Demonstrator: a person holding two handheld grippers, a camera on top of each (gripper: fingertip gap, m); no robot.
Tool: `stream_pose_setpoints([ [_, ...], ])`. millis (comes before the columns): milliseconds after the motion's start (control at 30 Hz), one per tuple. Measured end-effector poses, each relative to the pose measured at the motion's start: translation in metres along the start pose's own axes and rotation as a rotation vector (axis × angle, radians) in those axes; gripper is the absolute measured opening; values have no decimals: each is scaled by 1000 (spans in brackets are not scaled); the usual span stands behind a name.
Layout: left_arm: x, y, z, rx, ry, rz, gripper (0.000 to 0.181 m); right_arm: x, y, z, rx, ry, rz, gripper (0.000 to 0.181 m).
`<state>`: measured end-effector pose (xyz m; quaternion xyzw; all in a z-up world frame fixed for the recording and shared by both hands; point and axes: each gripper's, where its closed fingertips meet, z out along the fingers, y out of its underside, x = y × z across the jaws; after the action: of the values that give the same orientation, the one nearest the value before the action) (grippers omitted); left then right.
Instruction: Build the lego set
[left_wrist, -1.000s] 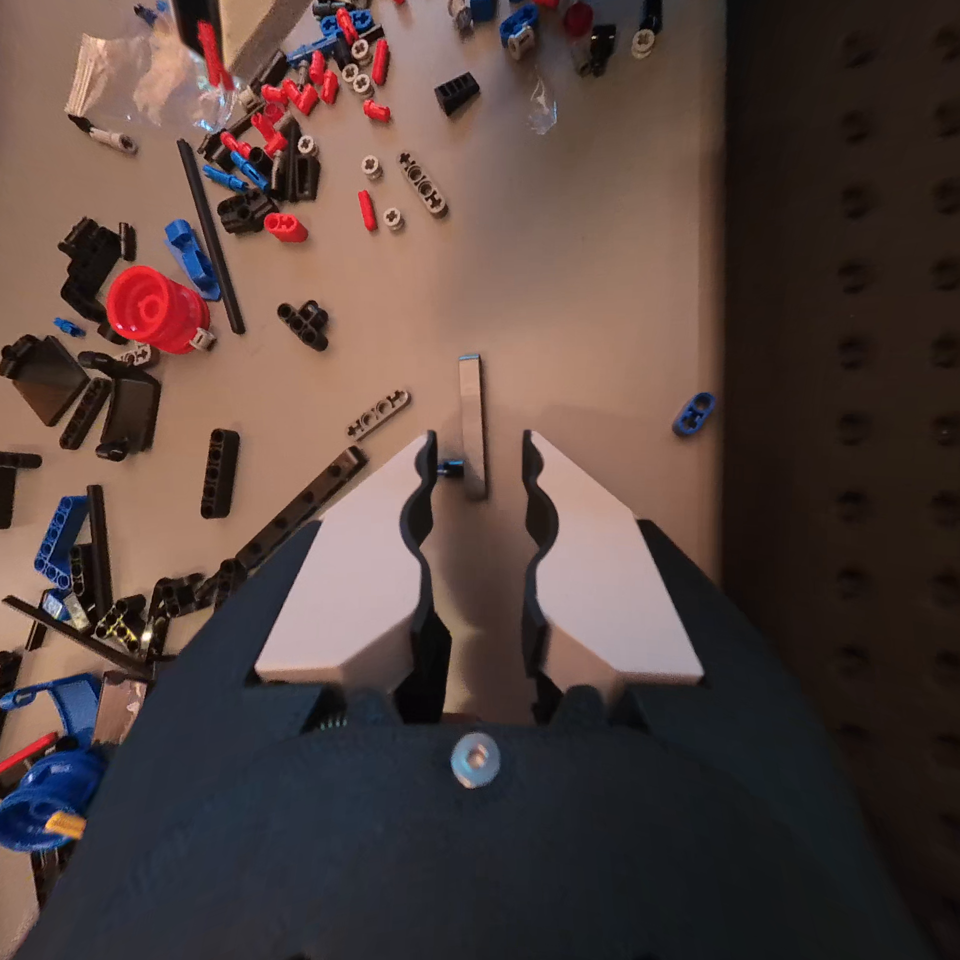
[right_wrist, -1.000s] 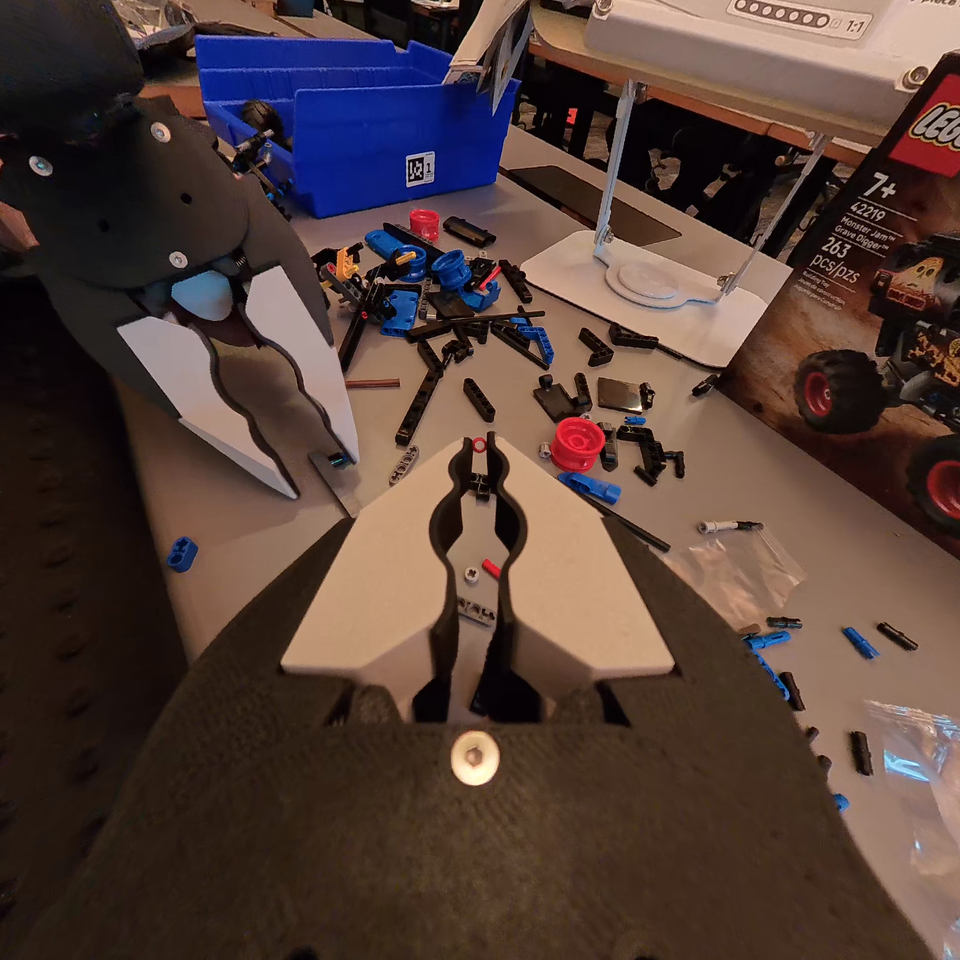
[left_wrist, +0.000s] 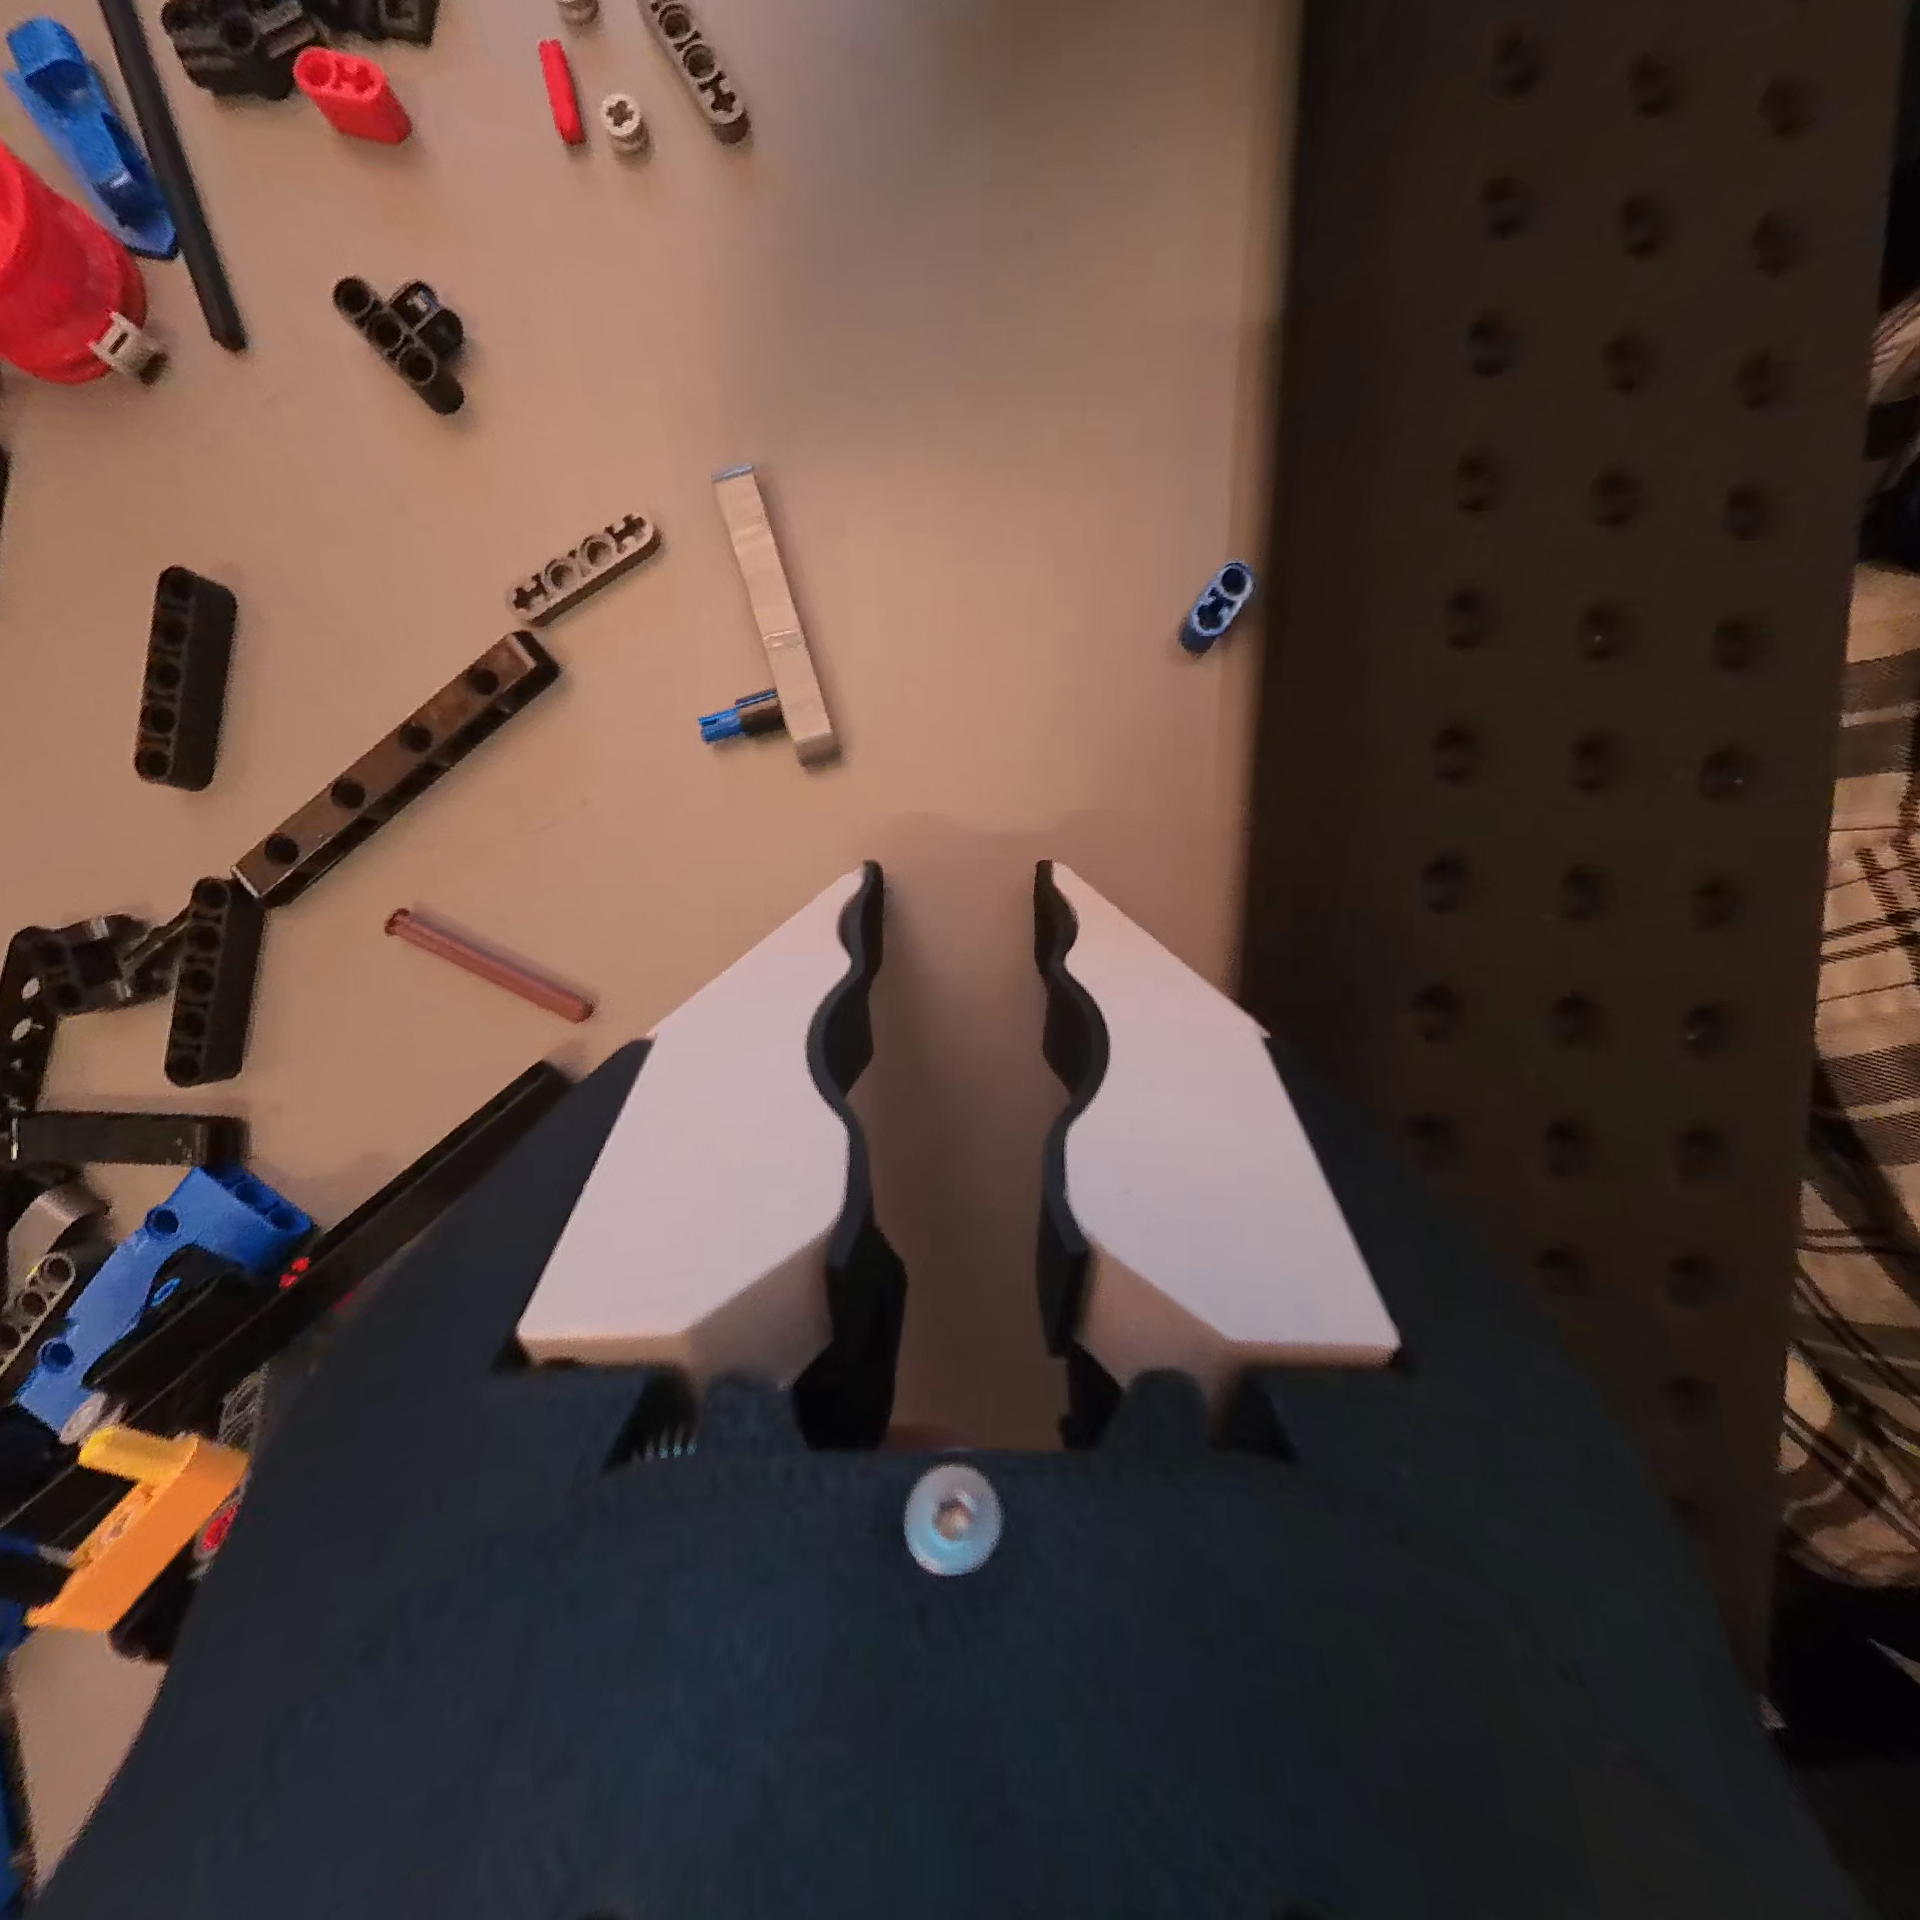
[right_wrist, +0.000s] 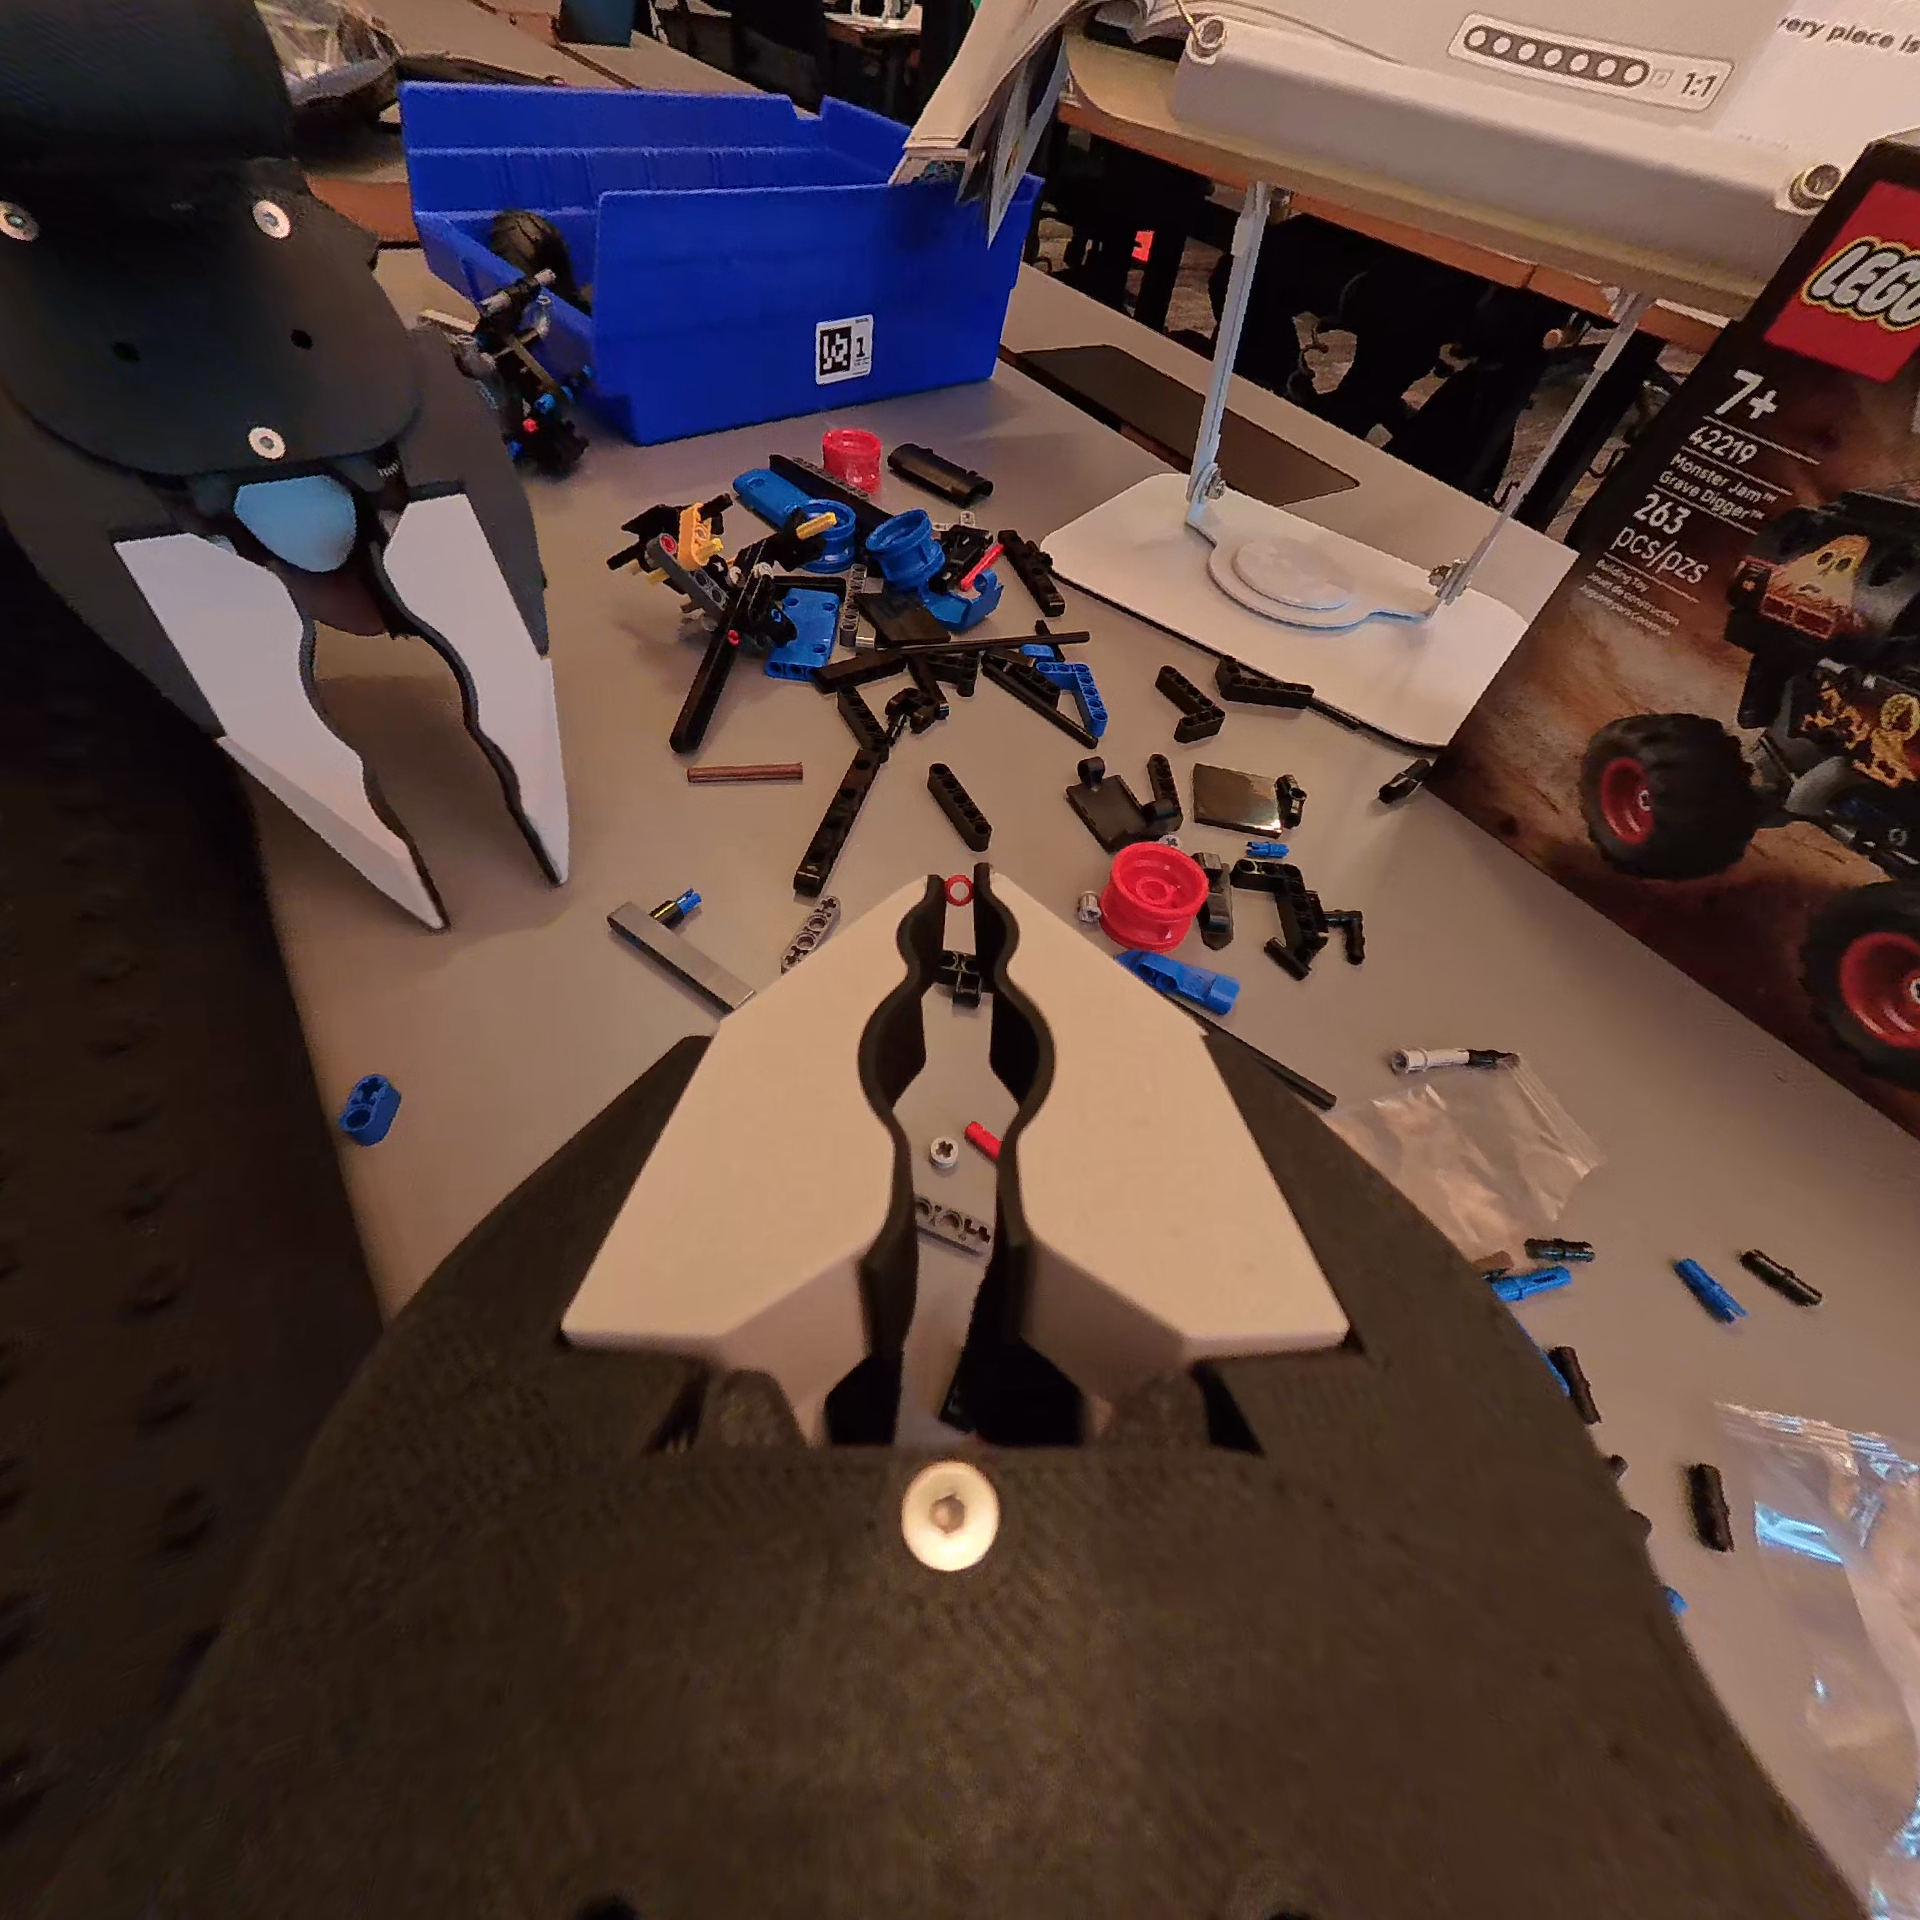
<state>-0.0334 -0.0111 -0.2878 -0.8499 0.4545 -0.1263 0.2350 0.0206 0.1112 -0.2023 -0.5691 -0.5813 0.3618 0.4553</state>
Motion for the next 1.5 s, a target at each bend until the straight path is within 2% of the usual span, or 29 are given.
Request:
stream_pose_setpoints([
  [133,-7,0,0,0,-37,3,26,0,0,0,1,1,0,2],
  [533,-4,-19,7,48,-22,28,27,1,0,-1,2,3,-1,2],
  [767,-19,-8,2,17,-83,7,26,0,-1,-1,3,0,-5,2],
  [1100,-4,-23,15,59,-38,15,25,0,0,-1,0,2,-5,2],
  [1200,-3,-28,14,74,-81,100,24,0,-1,-2,3,4,-4,2],
  [1333,-15,-32,2,98,-130,98,24,0,-1,-2,4,5,-5,2],
  [1500,-36,-19,-1,54,-182,77,28,1,-1,-2,6,5,-4,2],
])
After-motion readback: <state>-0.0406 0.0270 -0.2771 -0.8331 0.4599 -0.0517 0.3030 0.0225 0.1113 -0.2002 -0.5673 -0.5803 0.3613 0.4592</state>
